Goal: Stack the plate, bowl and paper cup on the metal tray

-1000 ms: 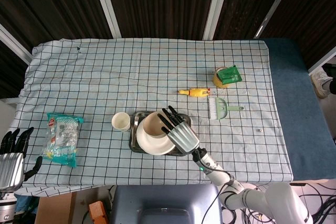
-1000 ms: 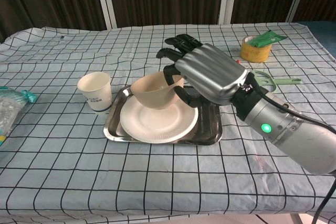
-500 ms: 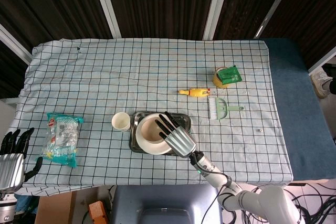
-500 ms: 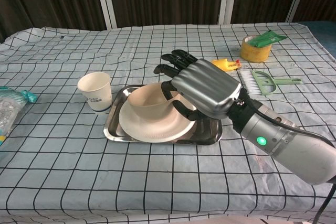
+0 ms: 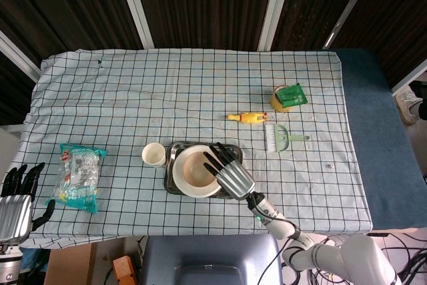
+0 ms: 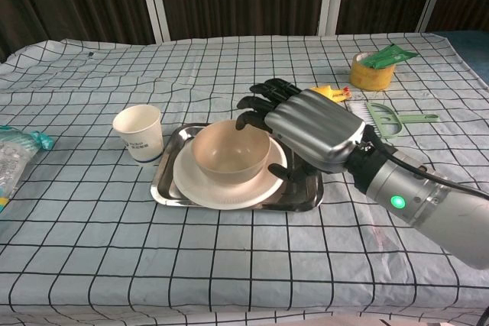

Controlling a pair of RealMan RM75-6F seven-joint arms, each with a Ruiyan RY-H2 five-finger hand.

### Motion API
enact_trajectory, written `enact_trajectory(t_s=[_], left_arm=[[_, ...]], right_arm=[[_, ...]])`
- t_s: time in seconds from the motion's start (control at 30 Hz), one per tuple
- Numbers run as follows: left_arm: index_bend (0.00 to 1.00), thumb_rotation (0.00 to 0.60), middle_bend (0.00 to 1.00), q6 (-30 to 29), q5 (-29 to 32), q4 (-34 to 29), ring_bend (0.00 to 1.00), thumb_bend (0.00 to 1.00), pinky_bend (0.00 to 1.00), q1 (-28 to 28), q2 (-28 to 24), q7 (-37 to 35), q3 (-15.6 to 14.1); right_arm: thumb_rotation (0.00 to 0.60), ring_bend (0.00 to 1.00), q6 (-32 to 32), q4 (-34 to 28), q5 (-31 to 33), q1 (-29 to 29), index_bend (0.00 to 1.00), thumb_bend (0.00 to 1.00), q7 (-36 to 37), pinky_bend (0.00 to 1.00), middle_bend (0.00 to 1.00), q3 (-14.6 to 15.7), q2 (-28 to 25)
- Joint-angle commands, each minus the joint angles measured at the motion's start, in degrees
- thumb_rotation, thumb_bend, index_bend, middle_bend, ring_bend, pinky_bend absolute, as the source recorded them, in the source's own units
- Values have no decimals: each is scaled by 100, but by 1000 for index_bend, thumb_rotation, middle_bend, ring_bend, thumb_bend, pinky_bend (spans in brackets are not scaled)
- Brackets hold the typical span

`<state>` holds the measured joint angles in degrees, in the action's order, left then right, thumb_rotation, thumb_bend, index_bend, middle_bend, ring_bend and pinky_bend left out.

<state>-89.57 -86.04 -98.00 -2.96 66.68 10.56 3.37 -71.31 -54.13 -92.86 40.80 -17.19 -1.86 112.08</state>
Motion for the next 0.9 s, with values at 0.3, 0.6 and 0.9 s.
enact_trajectory(t_s=[0.3,0.6,0.9], left_arm=[[0,600,72,-132,-60,36,29,373,42,41,-11,-83,26],[118,600,14,-346,-167,635,6,399,38,-242,419,-191,464],[220,600,30,1251,744,459,0,378,37,-1173,579,424,839]], right_arm=[[600,0,-251,-2182,135,-569,136,234,-368,0,39,125,-1462],[600,0,-1593,-4103,-140,-1990,108,234,-886,0,4,1108,-3859],[600,0,-2754,-3427,-151,-3097,127,235,147,0,2,1270,-4469]])
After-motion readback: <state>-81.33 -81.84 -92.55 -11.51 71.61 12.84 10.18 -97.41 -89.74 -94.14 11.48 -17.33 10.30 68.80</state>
